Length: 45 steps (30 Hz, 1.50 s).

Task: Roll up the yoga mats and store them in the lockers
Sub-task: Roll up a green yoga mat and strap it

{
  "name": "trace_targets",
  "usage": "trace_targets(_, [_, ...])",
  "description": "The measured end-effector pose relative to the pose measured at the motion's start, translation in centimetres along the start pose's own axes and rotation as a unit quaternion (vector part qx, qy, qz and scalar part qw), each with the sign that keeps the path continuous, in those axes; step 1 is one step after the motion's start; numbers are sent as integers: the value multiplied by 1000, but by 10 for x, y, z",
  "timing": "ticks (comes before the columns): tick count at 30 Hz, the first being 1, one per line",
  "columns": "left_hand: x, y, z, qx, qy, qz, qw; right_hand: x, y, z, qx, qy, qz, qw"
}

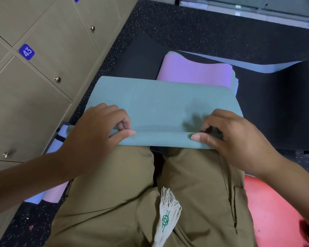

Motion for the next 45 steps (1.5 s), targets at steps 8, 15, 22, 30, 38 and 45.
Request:
trace_targets(8, [-3,7,-16,23,121,109,986,-11,3,4,71,21,-16,997])
trace_targets(15, [-10,5,-2,1,40,48,998,-16,17,-11,152,-25,-103,983])
trace_targets(22, [-20,1,19,-65,-41,-41,996,-6,21,-4,137,-5,-77,988])
trace_targets(30, [-6,0,29,-7,-41,-76,996,-1,11,18,54,58,11,997])
trace_targets(38, [-8,17,12,70,75,79,992,-14,13,27,132,58,-59,988])
trace_targets(45, [-16,23,8,97,52,88,990,-17,24,11,198,-10,-109,974])
Point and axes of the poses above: each hand's wrist, its own z-axis towards the middle knuckle, its own y-axis out of the palm, x = y × z, the point moved 2 cm from there along z, towards the middle knuckle, and after that the axes turned 3 degrees about -z, right-handed, at the moved point
